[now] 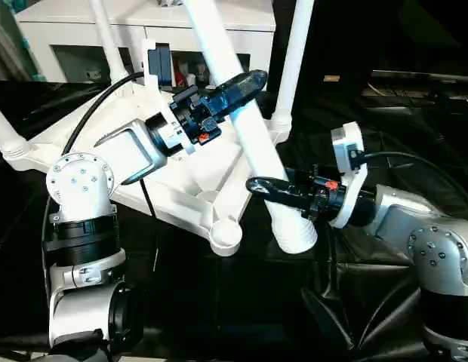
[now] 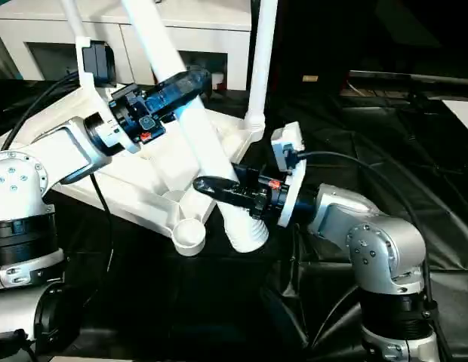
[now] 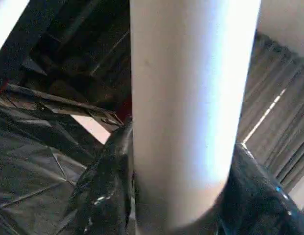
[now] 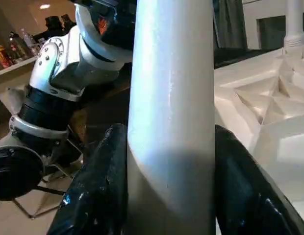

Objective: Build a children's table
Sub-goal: Pick table leg

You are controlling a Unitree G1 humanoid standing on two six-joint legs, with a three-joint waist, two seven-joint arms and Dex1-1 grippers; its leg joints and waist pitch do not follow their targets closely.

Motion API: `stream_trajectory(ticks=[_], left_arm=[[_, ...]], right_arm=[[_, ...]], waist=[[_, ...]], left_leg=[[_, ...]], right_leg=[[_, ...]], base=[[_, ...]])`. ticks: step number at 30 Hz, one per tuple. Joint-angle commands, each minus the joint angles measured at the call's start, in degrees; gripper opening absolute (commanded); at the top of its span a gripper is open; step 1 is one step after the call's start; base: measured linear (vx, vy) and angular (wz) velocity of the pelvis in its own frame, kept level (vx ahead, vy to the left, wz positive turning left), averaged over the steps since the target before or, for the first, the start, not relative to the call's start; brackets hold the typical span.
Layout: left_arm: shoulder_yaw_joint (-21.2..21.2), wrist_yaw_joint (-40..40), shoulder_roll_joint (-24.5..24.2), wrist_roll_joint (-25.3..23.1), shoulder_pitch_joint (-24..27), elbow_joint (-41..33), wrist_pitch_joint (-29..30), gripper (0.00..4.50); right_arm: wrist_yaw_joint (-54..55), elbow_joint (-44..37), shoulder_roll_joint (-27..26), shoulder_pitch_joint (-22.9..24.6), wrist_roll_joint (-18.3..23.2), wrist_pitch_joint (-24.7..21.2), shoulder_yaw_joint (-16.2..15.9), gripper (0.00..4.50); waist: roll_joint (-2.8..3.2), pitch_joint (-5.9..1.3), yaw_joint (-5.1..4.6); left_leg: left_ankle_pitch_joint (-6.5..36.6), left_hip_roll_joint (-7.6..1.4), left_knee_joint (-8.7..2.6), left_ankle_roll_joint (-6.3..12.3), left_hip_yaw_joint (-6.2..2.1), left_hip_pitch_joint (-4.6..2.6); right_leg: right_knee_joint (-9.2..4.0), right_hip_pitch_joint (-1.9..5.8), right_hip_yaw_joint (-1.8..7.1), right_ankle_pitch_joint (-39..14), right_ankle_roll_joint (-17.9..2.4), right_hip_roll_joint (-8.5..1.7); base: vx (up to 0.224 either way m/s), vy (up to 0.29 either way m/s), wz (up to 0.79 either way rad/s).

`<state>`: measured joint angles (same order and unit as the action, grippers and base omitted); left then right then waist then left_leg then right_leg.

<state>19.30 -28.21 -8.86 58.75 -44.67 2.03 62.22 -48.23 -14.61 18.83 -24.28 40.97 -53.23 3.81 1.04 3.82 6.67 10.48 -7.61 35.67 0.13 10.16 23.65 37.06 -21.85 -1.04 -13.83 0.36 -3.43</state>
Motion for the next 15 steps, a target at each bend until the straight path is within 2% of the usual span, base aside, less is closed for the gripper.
stream_trajectory(ticks=[1,6,9,11,13,15], left_arm=[[-0.41,-0.03,-0.64,-0.07,-0.69,0.49,-0.42,2.05],[-0.6,0.54,-0.75,-0.3,-0.93,0.73,-1.39,1.78],[-1.62,0.87,-1.41,-3.05,-1.17,0.31,-3.59,1.75],[-2.49,0.76,-1.75,-4.17,-1.15,-0.23,-4.19,1.73],[-4.8,0.46,-2.6,-6.9,-1.4,-1.36,-5.81,1.73],[-5.85,0.09,-3.12,-7.95,-1.44,-1.69,-6.34,1.73]], right_arm=[[-0.64,-0.28,0.79,-0.54,0.7,1.33,-0.4,1.82],[-0.63,-0.04,1.06,-0.78,0.17,1.94,-0.75,1.82],[0.35,0.55,0.76,-1.12,-0.89,2.53,-1.22,1.82],[1.16,1.13,0.26,-1.44,-0.73,2.17,-0.86,2.52],[2.61,1.83,0.15,-2.17,-2.44,2.98,-1.51,2.6],[2.98,1.85,0.43,-2.3,-3.54,3.63,-2.14,2.71]], waist=[[-0.02,-4.49,0.19],[-0.07,-4.52,0.17],[-0.07,-4.52,0.18],[-0.09,-4.51,0.1],[-0.29,-4.51,0.04],[-0.25,-4.53,0.06]], left_leg=[[3.65,-4.82,-4.06,-0.13,-2.22,-2.07],[3.49,-4.84,-3.99,0.12,-2.2,-2.04],[3.67,-4.88,-4.0,0.16,-2.23,-2.1],[3.59,-4.87,-4.0,0.23,-2.2,-2.09],[3.2,-4.94,-4.08,0.22,-2.21,-2.11],[3.04,-4.98,-4.1,0.05,-2.24,-2.06]], right_leg=[[-3.76,2.29,2.1,3.66,-14.21,-5.15],[-3.72,2.31,2.11,3.94,-14.43,-5.17],[-3.8,2.3,2.11,3.51,-14.33,-5.18],[-3.75,2.31,2.11,3.54,-14.37,-5.19],[-3.8,2.32,2.08,3.48,-14.12,-5.13],[-3.77,2.28,2.12,3.29,-13.41,-5.09]], base=[[0.0,0.0,0.0],[0.0,0.0,0.0],[0.0,0.0,0.0],[0.0,0.0,0.0],[0.0,0.0,0.0],[0.0,0.0,0.0]])
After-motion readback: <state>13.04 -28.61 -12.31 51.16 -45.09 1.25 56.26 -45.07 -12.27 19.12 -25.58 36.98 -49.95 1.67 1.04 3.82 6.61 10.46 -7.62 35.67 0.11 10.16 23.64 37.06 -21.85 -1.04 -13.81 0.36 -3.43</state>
